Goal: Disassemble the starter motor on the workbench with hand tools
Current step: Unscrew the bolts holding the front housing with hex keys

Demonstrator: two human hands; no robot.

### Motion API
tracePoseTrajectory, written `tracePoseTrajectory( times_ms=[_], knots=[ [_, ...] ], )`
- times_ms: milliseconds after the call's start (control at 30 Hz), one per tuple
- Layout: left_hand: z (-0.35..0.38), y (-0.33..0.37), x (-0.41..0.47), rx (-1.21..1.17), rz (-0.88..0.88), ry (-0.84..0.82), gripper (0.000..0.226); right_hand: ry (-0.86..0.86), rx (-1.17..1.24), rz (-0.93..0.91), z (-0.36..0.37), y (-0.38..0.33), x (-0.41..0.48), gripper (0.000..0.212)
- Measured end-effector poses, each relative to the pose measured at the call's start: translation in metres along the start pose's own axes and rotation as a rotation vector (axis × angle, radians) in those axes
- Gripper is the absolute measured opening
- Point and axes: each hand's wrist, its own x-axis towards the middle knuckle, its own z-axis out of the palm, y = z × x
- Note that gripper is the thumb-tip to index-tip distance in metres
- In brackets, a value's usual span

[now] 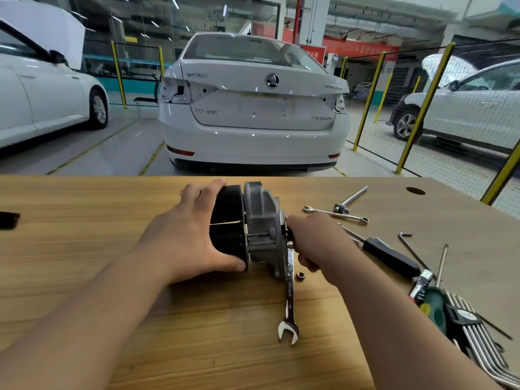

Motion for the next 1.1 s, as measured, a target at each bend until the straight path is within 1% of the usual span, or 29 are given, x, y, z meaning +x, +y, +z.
tracePoseTrajectory(
  times_ms=[67,100,167,233,267,300,333,367,400,467,500,567,600,667,767,833,900,967,1000,1033,1100],
  knots=[
    [0.003,-0.004,-0.004,0.005,0.042,0.057,0.132,-0.025,0.159,0.07,-0.003,0.003,-0.001,0.02],
    [0.003,-0.006,-0.006,-0.008,0.056,0.076,0.131,-0.028,0.142,0.081,-0.005,0.005,-0.001,0.02],
    [0.003,-0.007,-0.01,-0.026,0.08,0.104,0.13,0.009,0.024,0.056,-0.011,0.01,-0.001,0.024],
    [0.002,-0.007,-0.015,-0.042,0.102,0.129,0.128,0.119,-0.014,0.013,-0.019,0.017,-0.001,0.026],
    [0.002,-0.007,-0.017,-0.055,0.116,0.145,0.127,0.196,0.014,-0.016,-0.023,0.019,-0.001,0.025],
    [0.001,-0.007,-0.02,-0.071,0.131,0.16,0.127,0.269,0.094,-0.013,-0.025,0.021,0.0,0.025],
    [0.0,-0.007,-0.023,-0.085,0.147,0.18,0.126,0.305,0.275,0.011,-0.024,0.019,0.0,0.026],
    [0.0,-0.007,-0.025,-0.091,0.161,0.199,0.126,0.292,0.407,0.058,-0.02,0.016,0.002,0.028],
    [0.0,-0.007,-0.028,-0.088,0.172,0.212,0.126,0.247,0.488,0.086,-0.013,0.014,0.002,0.029],
    [-0.001,-0.008,-0.032,-0.075,0.19,0.241,0.126,0.165,0.586,0.066,0.006,0.0,0.002,0.03],
    [-0.001,-0.008,-0.034,-0.072,0.2,0.261,0.125,0.178,0.588,0.068,0.015,-0.004,0.002,0.03],
    [-0.003,-0.01,-0.036,-0.065,0.21,0.293,0.123,0.143,0.577,0.014,0.024,-0.006,0.002,0.026],
    [-0.003,-0.011,-0.037,-0.067,0.209,0.306,0.122,0.122,0.615,0.007,0.026,-0.004,0.005,0.023],
    [-0.004,-0.012,-0.038,-0.08,0.202,0.316,0.121,0.057,0.655,0.031,0.026,-0.001,0.007,0.017],
    [-0.005,-0.012,-0.039,-0.078,0.189,0.302,0.122,-0.026,0.605,0.065,0.018,-0.001,0.007,0.017],
    [-0.004,-0.012,-0.038,-0.072,0.191,0.291,0.122,-0.046,0.486,0.018,0.007,-0.002,0.004,0.02],
    [-0.003,-0.01,-0.038,-0.082,0.2,0.295,0.12,-0.029,0.333,-0.132,-0.001,0.001,0.0,0.023],
    [-0.003,-0.009,-0.037,-0.095,0.208,0.298,0.118,0.062,0.248,-0.265,-0.004,0.004,-0.006,0.025],
    [-0.004,-0.009,-0.037,-0.096,0.21,0.299,0.117,0.114,0.273,-0.302,-0.006,0.006,-0.009,0.025],
    [-0.004,-0.008,-0.037,-0.096,0.211,0.3,0.116,0.152,0.356,-0.312,-0.008,0.009,-0.011,0.025],
    [-0.004,-0.009,-0.037,-0.095,0.21,0.291,0.117,0.174,0.61,-0.29,-0.016,0.009,-0.014,0.021]
  ],
)
